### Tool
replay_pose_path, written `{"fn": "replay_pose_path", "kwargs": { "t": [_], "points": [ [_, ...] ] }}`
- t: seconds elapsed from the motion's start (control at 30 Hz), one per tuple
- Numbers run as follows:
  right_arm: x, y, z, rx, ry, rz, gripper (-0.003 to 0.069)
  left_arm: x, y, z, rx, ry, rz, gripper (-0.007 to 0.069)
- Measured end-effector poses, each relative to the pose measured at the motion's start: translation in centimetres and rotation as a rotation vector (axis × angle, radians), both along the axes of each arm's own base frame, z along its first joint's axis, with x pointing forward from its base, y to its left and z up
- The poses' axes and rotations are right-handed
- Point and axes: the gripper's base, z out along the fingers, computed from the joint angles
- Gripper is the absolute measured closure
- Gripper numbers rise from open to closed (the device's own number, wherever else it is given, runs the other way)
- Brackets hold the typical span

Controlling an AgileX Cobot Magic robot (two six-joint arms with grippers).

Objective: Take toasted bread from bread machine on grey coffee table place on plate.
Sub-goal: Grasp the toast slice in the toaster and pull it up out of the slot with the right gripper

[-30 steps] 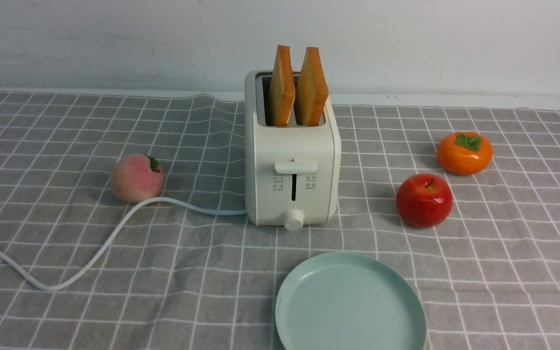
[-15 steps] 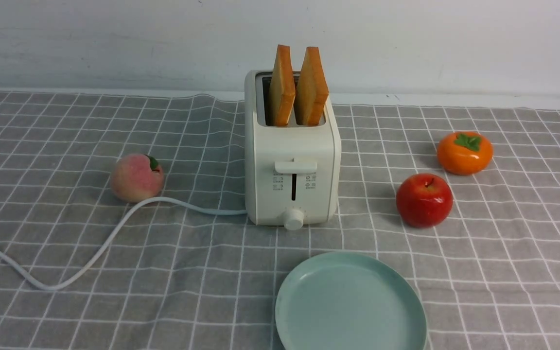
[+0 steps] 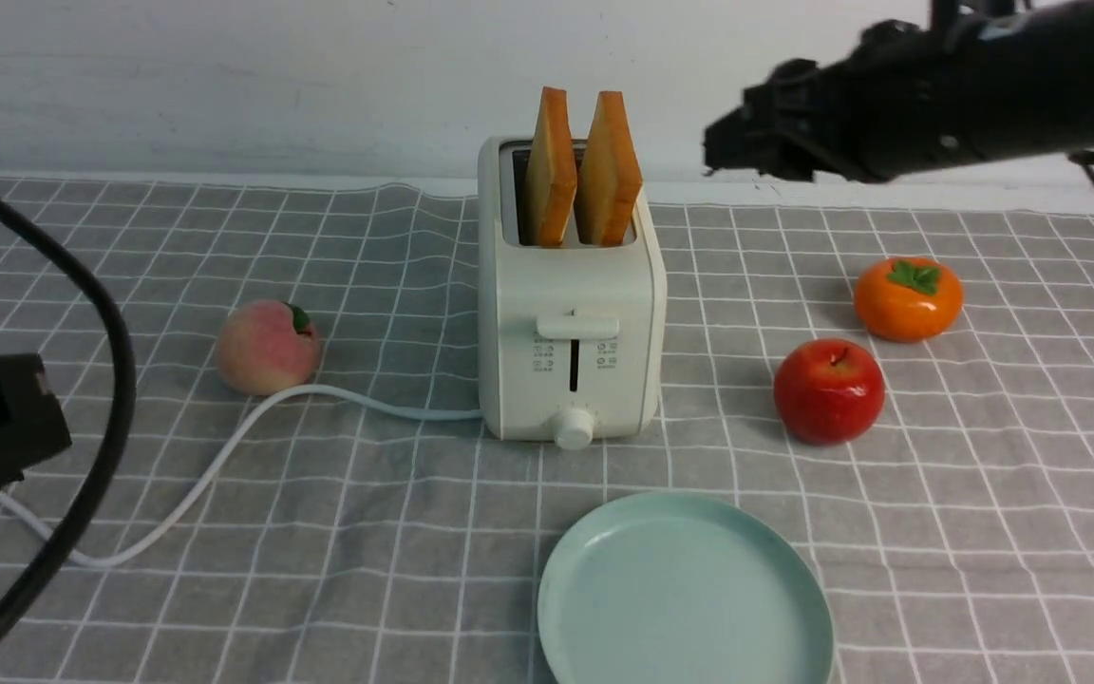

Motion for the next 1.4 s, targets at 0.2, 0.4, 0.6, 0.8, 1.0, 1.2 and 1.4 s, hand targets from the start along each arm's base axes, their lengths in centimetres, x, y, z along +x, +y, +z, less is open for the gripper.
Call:
{"fn": "replay_pose_path", "kwargs": {
  "t": [0.2,0.4,0.6,0.8,1.0,1.2,1.4],
  "points": [
    [4.1,2.3,-0.9,0.008,0.002,0.033,0.0211,-0.3,-0.3,-0.3,-0.028,0.050,-0.015,0.0386],
    [6.0,2.9,-2.8,0.014,0.021,0.016,0.0204,-0.4,-0.3,-0.4,-0.002,0.065,-0.037,0.0386],
    [7.2,3.2,-4.7,0.014,0.034,-0.013,0.0223,-0.4,-0.3,-0.4,-0.001,0.065,-0.038,0.0386],
    [8.4,3.5,-6.5,0.055,0.055,-0.055,0.0318,-0.4,-0.3,-0.4,-0.001,0.065,-0.038,0.0386],
    [8.5,3.5,-6.2,0.105,0.065,-0.066,0.0569,-0.4,-0.3,-0.4,-0.001,0.064,-0.038,0.0386],
    [7.7,1.2,-2.6,0.173,0.044,-0.077,0.0593,-0.4,-0.3,-0.4,-0.002,0.062,-0.038,0.0386],
    [2.6,-5.5,6.5,0.175,-0.091,-0.075,0.0593,-0.4,-0.3,-0.4,-0.005,0.062,-0.039,0.0386]
  ]
}}
